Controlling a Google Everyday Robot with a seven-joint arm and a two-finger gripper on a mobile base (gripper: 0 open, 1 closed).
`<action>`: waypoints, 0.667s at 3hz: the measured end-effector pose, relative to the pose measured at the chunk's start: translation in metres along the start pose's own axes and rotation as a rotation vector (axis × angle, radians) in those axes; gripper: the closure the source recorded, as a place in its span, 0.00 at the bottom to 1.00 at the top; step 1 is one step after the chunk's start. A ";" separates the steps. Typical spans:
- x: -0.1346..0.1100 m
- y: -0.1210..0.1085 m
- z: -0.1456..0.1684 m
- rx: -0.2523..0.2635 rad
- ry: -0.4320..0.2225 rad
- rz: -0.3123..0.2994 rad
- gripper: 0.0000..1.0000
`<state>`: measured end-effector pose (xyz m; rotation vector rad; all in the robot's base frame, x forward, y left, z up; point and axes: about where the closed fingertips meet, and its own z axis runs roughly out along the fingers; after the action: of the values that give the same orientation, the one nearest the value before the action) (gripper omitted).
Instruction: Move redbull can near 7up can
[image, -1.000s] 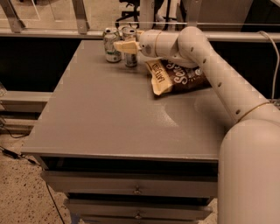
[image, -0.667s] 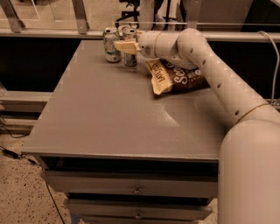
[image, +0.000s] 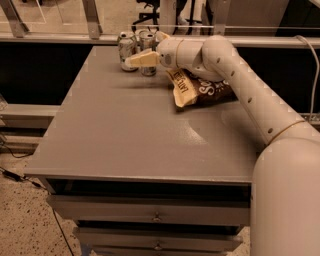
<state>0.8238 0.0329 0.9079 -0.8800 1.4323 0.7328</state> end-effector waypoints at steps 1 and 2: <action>-0.012 0.005 -0.026 0.007 0.011 -0.038 0.00; -0.039 0.012 -0.061 0.009 0.027 -0.098 0.00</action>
Offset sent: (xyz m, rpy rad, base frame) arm -0.0728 -0.0788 0.0786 -0.1277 -0.1270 -0.0164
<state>0.7809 -0.0093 0.9499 -0.9491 1.4046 0.6423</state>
